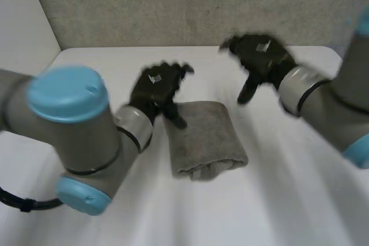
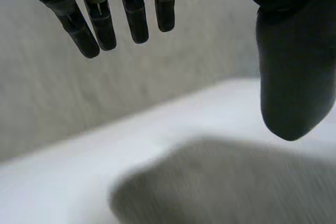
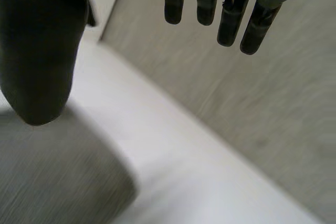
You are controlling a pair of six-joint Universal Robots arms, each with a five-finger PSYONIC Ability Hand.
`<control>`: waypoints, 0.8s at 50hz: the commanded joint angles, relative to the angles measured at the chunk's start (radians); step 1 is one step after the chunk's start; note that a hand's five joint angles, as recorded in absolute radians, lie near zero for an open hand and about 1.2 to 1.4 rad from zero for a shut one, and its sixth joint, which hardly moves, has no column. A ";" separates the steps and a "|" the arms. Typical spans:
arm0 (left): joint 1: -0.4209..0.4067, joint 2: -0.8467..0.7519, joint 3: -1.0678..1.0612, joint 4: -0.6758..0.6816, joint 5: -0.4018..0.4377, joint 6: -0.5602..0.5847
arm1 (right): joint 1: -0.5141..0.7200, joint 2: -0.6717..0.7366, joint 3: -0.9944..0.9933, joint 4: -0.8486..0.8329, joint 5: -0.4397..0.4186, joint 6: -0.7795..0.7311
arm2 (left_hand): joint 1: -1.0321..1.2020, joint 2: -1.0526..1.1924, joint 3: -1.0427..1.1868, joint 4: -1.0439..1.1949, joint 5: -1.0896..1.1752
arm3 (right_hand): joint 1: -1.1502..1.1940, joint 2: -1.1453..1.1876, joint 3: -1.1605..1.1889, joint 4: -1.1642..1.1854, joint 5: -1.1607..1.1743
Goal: Fold the towel.
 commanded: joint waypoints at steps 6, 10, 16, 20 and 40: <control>0.115 0.262 0.091 -0.151 -0.101 0.013 | -0.054 -0.191 -0.038 0.000 0.273 0.127 | 0.172 0.170 0.177 0.169 0.005 | -0.053 -0.075 -0.073 -0.083 -0.063; 0.146 0.264 0.147 -0.304 -0.142 0.013 | -0.054 -0.183 -0.044 0.012 0.291 0.129 | -0.191 -0.192 -0.186 -0.193 -0.357 | -0.053 -0.075 -0.073 -0.083 -0.063; 0.154 0.240 0.175 -0.443 -0.188 0.013 | -0.053 -0.159 -0.061 0.043 0.293 0.135 | -0.191 -0.192 -0.186 -0.193 -0.357 | -0.053 -0.075 -0.073 -0.083 -0.063; 0.157 0.240 0.186 -0.455 -0.182 0.005 | -0.047 -0.133 -0.069 0.058 0.292 0.138 | -0.191 -0.192 -0.186 -0.193 -0.357 | -0.053 -0.075 -0.073 -0.083 -0.063; 0.155 0.260 0.166 -0.427 -0.182 0.002 | -0.039 -0.084 -0.063 0.069 0.278 0.127 | -0.191 -0.192 -0.186 -0.193 -0.357 | -0.053 -0.075 -0.073 -0.083 -0.063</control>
